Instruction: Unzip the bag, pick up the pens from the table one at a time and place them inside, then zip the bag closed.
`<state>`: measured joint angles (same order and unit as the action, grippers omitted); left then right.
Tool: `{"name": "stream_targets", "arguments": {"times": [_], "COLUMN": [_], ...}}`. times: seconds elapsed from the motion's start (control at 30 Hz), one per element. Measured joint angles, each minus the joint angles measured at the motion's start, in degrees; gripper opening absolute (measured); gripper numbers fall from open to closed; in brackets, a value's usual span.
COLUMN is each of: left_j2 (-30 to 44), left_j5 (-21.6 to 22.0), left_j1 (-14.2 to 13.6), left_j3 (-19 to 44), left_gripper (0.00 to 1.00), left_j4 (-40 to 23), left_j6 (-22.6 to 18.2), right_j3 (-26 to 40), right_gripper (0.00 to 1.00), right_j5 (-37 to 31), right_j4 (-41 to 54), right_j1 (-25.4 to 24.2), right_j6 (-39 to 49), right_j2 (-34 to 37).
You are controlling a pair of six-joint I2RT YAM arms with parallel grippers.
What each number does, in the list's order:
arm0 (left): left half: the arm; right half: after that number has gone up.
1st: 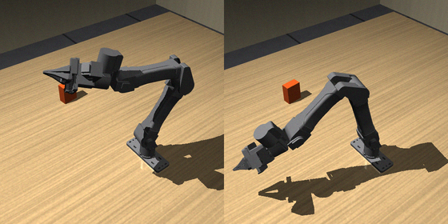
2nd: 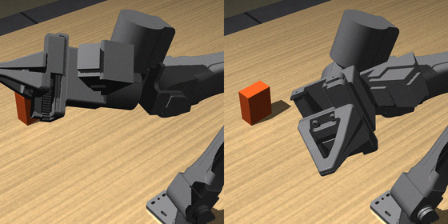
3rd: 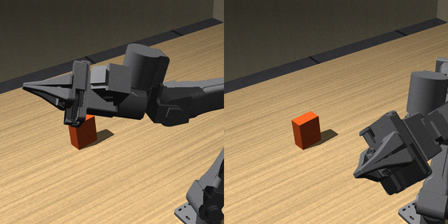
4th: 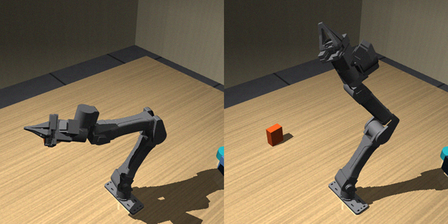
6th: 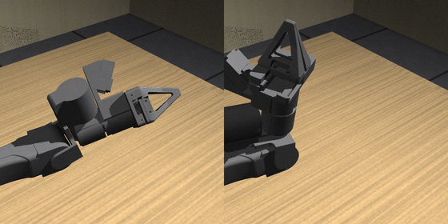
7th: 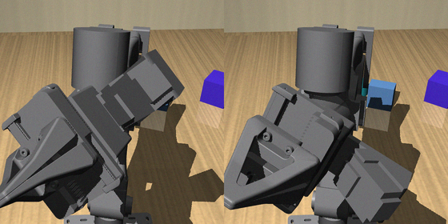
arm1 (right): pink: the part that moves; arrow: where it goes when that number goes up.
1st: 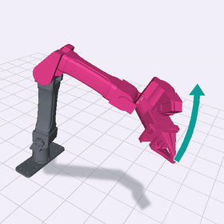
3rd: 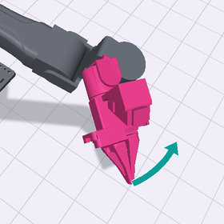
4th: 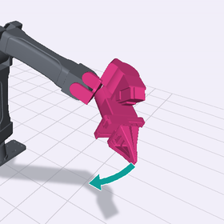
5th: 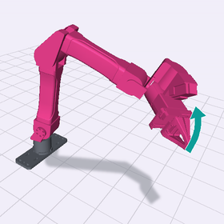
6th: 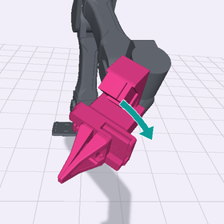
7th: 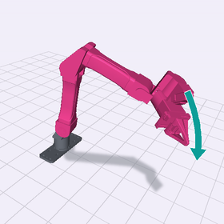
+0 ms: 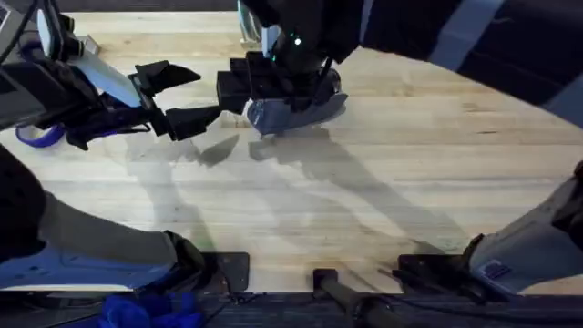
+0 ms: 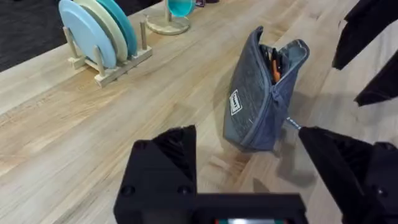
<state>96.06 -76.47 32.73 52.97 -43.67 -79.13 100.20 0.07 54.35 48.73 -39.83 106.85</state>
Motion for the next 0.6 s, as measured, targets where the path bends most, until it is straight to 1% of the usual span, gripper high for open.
{"name": "stream_targets", "arguments": {"times": [0.2,0.4,0.6], "left_j2": [0.0,0.0,0.0], "left_j5": [0.0,0.0,0.0], "left_j1": [0.0,0.0,0.0], "left_j3": [0.0,0.0,0.0], "left_gripper": [0.994,0.993,0.993], "left_j4": [0.0,0.0,0.0], "left_j6": [0.0,0.0,0.0], "right_j3": [0.0,0.0,0.0], "right_gripper": [0.993,0.994,0.995], "right_j5": [-2.1,-2.6,-2.9], "right_j4": [-0.8,-1.6,-2.5], "right_j1": [1.9,2.0,2.0], "right_j6": [0.0,0.0,0.0], "right_j2": [0.0,0.3,2.7]}}
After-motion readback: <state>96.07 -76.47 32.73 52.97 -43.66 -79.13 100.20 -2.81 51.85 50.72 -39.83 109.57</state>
